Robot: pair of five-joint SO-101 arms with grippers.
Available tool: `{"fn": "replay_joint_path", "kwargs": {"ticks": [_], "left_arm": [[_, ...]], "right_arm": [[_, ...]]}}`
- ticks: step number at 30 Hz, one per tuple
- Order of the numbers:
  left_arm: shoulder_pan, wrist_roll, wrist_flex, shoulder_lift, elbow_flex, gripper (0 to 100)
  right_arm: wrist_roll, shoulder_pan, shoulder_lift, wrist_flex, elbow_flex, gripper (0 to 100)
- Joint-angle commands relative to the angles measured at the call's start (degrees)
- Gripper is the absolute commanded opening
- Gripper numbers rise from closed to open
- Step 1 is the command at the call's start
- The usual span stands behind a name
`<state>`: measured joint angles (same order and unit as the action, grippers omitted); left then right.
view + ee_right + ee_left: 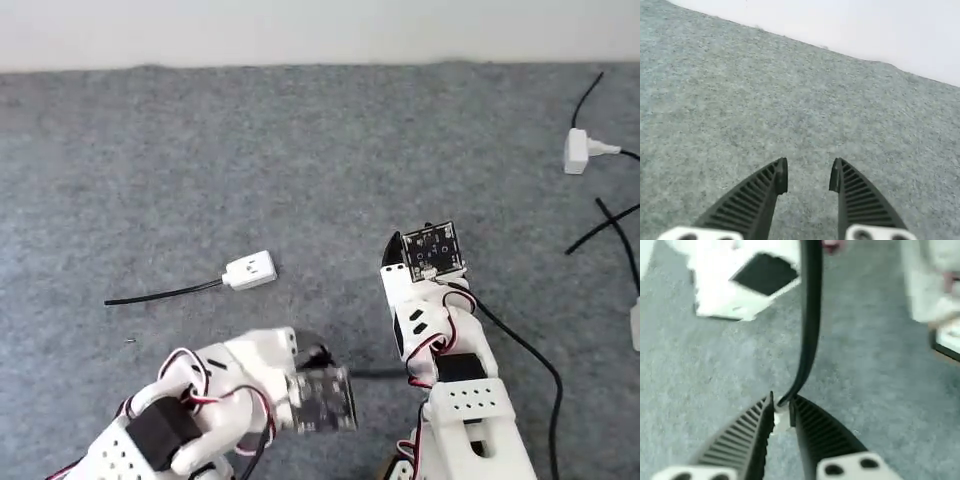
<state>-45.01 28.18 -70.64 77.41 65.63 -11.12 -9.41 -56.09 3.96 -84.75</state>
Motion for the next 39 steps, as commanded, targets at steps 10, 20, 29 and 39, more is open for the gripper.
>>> {"fn": "replay_joint_path", "kwargs": {"ticks": [10,20,29,39], "left_arm": [[26.73,-9.41,22.68,0.7,8.22,1],[29.63,-10.11,26.81,0.7,10.95,1],[29.98,-4.04,35.25,0.62,21.05,1],[29.98,-2.9,43.34,0.18,24.22,1]], "right_arm": [[0.18,-1.01,0.57,-0.84,0.26,16.2],[0.0,-6.02,0.31,-1.19,-2.02,16.4],[-3.16,-6.02,0.48,-1.19,-2.02,16.4],[-3.52,-6.29,0.48,-1.1,-2.11,16.2]]}}
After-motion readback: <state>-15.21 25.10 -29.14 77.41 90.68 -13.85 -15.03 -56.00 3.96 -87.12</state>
